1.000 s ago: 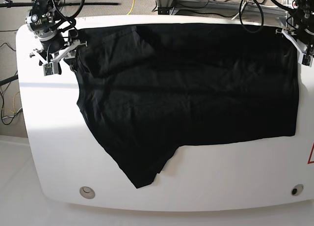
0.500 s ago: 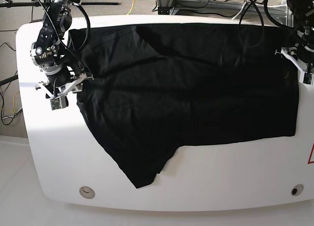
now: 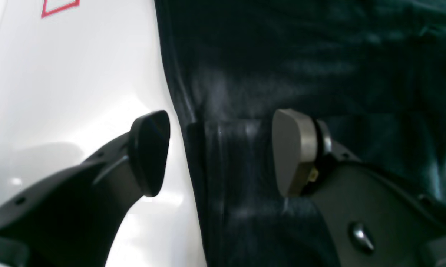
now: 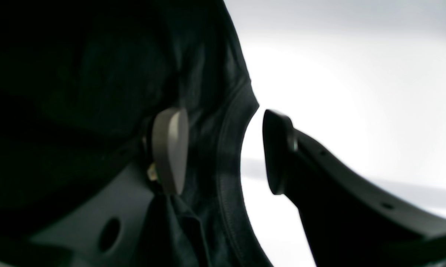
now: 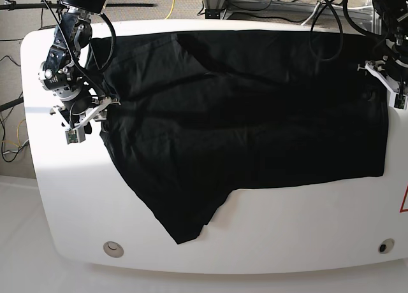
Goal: Fold the T-shirt properly
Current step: 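Open both grippers and release the shirt edge, then move both grippers along the shirt's side edges toward the hem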
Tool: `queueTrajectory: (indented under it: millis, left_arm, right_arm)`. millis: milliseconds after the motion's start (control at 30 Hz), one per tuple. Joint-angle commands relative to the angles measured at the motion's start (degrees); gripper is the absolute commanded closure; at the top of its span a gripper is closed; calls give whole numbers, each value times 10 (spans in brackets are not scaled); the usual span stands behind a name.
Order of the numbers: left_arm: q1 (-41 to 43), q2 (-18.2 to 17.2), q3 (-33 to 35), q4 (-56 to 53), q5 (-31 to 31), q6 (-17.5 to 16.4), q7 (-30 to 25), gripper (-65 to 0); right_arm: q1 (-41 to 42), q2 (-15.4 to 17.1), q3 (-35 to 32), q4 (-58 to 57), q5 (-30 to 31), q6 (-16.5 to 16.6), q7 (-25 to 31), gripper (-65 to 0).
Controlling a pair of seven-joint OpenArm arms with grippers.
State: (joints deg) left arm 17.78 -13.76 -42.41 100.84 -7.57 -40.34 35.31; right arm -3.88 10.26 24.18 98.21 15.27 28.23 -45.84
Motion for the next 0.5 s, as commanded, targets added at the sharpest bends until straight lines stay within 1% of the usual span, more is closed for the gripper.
queueTrajectory:
  millis: [0, 233, 300, 467]
  left_arm:
    - [-14, -10, 2, -10, -9, 3, -10, -394]
    - [-49, -15, 5, -57, -12, 3, -10, -389]
    - [-77, -23, 6, -86, -3, 3, -9, -393]
    - [-120, -38, 14, -140, 1, 3, -11, -395]
  right_arm:
    - [28, 5, -6, -20, 16, 8, 27, -310]
    - [61, 7, -14, -71, 21, 13, 45, -308]
    - [99, 12, -15, -132, 13, 11, 61, -311]
    - [142, 14, -26, -192, 10, 12, 84, -312]
